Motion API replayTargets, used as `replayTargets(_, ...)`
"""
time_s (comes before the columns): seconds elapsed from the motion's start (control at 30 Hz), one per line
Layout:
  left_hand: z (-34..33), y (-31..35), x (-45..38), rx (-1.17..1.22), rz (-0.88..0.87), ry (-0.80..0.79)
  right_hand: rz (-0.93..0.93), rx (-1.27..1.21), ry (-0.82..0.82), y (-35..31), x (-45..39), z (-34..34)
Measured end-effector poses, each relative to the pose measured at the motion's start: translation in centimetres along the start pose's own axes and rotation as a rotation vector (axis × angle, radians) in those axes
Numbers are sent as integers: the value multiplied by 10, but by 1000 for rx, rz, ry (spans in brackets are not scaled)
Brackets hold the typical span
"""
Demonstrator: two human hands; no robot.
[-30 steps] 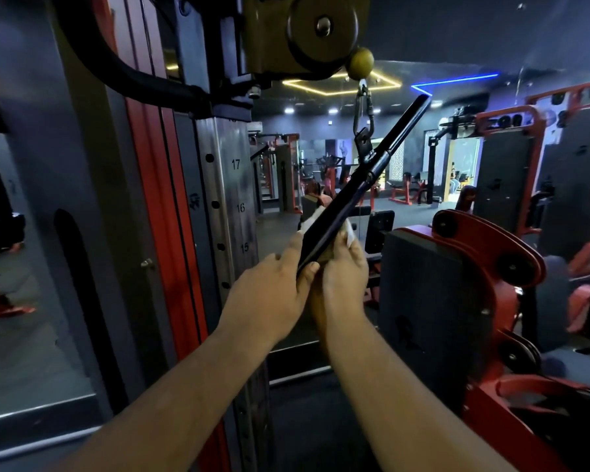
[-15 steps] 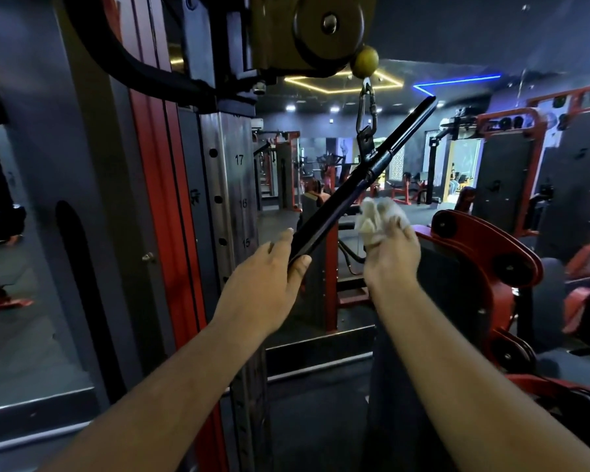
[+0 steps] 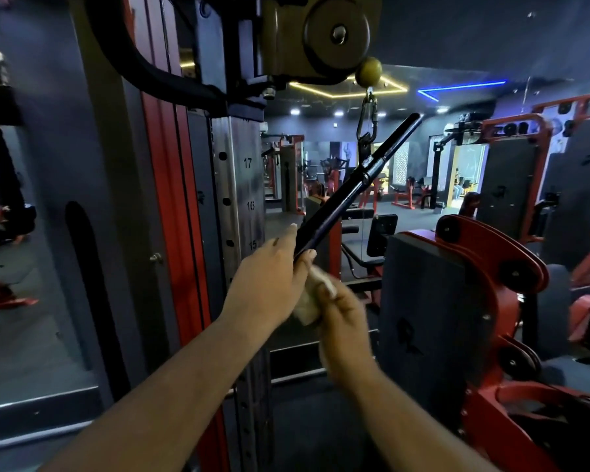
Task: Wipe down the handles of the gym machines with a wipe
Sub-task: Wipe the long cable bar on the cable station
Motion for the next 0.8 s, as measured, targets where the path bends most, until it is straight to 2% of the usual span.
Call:
replayTargets(0.07, 2, 0, -2, -21, -15, -1, 88, 98, 251, -17, -32, 32)
replayTargets(0.13, 1, 2, -3, -38, -16, -6, 315, 444, 475, -52, -73, 56)
replayTargets(0.17, 1, 2, -2, -45, -18, -8, 435, 648, 481, -73, -92, 59)
replayTargets(0.23, -1, 4, -2, -74, -30, -10, 556, 1044, 322, -106, -127, 49)
replayTargets(0.3, -3, 6, -2, -121, -40, -12, 511, 1384, 144, -122, -147, 36)
replayTargets(0.37, -2, 8, -2, -144, -35, -13, 426, 1587, 24, -121, -149, 20)
replayTargets(0.5, 1, 3, 0, -104, -34, 22, 352, 1473, -102, -101, -114, -4)
replayTargets(0.67, 0, -15, -3, -103, -25, -5, 354, 1191, -455, -94, -59, -25)
replayTargets(0.7, 2, -14, -3, -92, -20, -6, 360, 1132, -433, -100, -62, -24)
replayTargets(0.8, 8, -4, -3, -115, -35, -10, 389, 1076, -103, -125, -105, -8)
Point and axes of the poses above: each hand's wrist, its own x-axis away from the middle knuckle, its own z-axis out of the back of the hand, y = z × x, the point moved 2 cm from there along -x, towards the middle knuckle
